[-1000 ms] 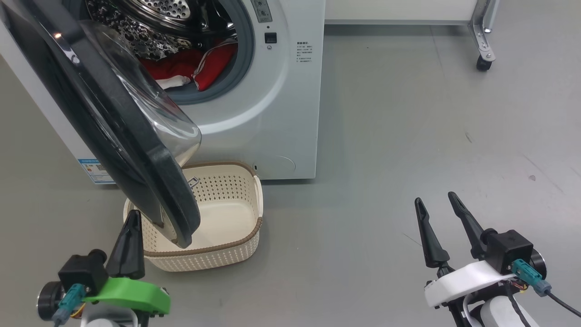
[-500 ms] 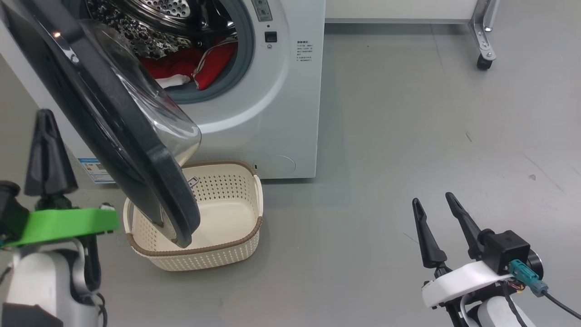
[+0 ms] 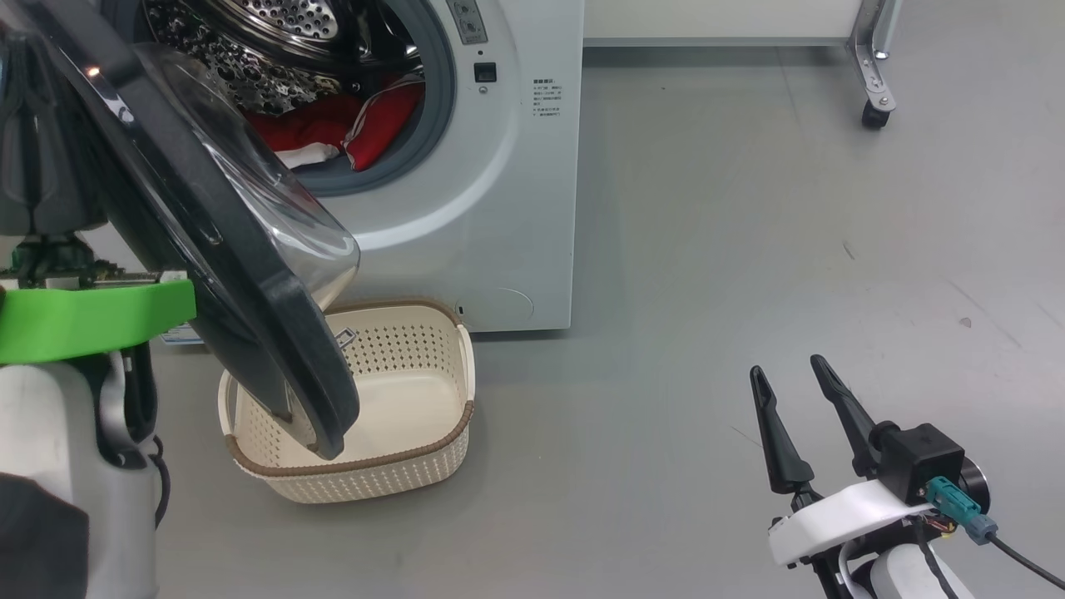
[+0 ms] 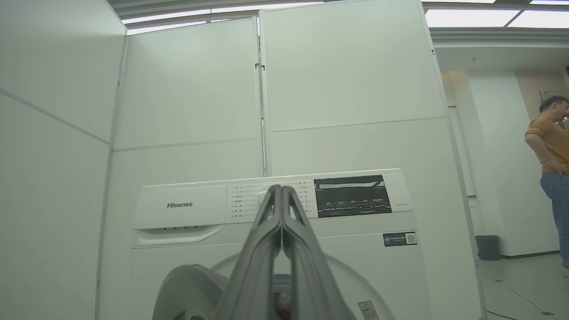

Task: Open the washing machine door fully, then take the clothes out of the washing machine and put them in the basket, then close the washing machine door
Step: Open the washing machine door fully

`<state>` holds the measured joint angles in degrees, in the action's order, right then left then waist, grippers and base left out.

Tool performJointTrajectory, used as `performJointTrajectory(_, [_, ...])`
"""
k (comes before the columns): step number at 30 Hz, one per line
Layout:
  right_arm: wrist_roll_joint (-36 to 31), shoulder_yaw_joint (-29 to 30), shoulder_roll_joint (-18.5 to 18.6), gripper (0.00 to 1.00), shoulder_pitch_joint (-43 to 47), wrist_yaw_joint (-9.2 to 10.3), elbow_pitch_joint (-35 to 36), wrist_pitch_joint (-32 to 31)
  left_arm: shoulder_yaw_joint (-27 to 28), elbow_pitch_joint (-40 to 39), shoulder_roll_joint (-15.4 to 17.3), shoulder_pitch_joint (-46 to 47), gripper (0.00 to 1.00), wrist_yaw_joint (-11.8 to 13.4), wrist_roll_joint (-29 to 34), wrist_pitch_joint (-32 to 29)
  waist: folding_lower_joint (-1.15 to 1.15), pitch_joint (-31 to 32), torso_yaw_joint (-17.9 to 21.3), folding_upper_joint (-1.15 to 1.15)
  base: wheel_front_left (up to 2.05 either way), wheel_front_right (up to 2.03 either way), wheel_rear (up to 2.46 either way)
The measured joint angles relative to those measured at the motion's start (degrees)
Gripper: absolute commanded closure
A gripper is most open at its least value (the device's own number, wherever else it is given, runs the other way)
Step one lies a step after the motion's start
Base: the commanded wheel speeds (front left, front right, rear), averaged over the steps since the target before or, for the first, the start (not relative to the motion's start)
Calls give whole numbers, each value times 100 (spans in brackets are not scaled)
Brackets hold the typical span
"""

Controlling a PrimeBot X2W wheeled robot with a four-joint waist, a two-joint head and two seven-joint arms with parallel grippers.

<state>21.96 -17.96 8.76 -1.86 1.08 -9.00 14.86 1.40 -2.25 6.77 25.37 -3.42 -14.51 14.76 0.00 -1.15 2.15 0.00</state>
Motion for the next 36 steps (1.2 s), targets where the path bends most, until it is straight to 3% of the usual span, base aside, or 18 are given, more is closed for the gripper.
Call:
performJointTrajectory(6, [-7, 32, -43, 0, 0, -45, -19, 0, -404, -18, -2, 246, 100, -118, 23, -183, 0, 5, 48, 0, 0, 0, 0])
performJointTrajectory(12, [-44, 56, -112, 0, 0, -52, -41, 0, -1149, 244, -108, 203, 100, -245, 86, -605, 0, -7, 110, 0, 0, 0, 0])
performJointTrajectory(20, [-93, 101, -145, 0, 0, -101, -44, 0, -1705, 749, -263, -292, 100, -294, 70, -958, 0, -72, 180, 0, 0, 0, 0])
performJointTrajectory(36, [-145, 113, -241, 0, -12, -203, -135, 0, -1590, 1791, -266, -866, 100, -226, -122, -1317, 0, -135, 442, 0, 0, 0, 0])
